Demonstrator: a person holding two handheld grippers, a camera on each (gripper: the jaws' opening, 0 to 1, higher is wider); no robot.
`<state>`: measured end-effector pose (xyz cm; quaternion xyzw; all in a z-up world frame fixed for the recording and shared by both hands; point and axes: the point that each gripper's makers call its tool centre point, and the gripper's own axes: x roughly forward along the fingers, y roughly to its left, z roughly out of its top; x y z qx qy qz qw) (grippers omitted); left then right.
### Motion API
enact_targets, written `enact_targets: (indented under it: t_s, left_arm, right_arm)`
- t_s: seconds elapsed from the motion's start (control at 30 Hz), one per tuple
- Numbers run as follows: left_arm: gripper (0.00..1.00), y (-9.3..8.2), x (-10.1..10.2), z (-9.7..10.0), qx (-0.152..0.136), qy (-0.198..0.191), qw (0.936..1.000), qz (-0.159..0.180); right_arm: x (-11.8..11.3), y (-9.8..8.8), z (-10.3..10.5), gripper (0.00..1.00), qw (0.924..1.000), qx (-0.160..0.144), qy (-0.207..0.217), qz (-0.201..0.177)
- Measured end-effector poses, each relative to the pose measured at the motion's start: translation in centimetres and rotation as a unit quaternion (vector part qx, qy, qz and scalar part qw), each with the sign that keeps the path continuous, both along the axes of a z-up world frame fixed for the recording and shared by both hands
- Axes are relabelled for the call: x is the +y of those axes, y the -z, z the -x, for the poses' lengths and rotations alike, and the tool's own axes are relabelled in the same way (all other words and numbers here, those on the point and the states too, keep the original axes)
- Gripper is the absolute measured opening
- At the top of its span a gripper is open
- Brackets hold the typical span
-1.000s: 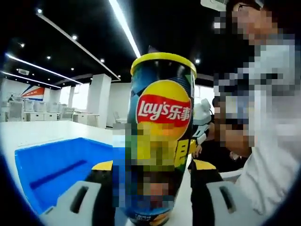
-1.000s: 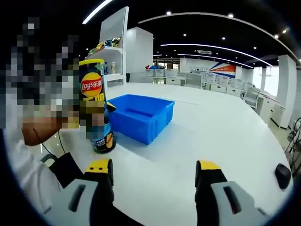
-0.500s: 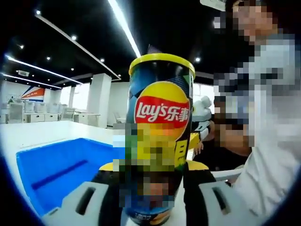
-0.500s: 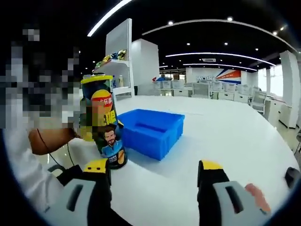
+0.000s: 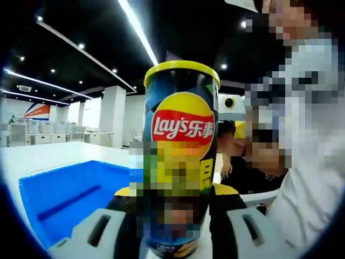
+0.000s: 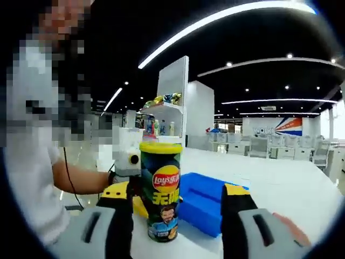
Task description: Open the lid of the chip container on the table, take out the chips, place them into the box in front of the container, and close the lid
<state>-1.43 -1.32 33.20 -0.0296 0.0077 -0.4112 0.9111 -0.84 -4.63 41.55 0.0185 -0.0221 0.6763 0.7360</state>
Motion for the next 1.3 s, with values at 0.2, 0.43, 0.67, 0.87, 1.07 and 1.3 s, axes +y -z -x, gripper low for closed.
enact_targets:
  t_s: [0.2,0.43,0.67,0.87,1.07,1.3]
  left_arm:
    - [0.49,0.0,-0.1,0.0,0.001,-0.001,1.0,-0.002]
    - [0.49,0.0,-0.1,0.0,0.001,-0.001,1.0,0.0]
    - [0.49,0.0,-0.2,0.0,0.002,0.002,1.0,0.002]
    - [0.49,0.0,-0.1,0.0,0.001,0.002,1.0,0.002]
    - [0.49,0.0,-0.2,0.0,0.001,0.002,1.0,0.001]
    - [0.49,0.0,-0.1,-0.1,-0.002,0.0,1.0,-0.003]
  right_arm:
    - [2.2,-1.2,0.1,0.68,0.9997,0.003,-0.017,-0.017]
    - [3.8,-2.4,0.8,0.67,0.9983,-0.031,-0.038,-0.031]
    - [5.2,-2.8,1.1,0.65,0.9973,-0.051,-0.048,-0.022]
    - [5.8,-2.7,1.1,0.58,0.9968,-0.057,-0.051,-0.023]
    - [6.5,-2.2,1.1,0.57,0.9966,-0.062,-0.052,-0.014]
    - [6.8,-2.4,1.7,0.48,0.9947,-0.08,-0.063,-0.013]
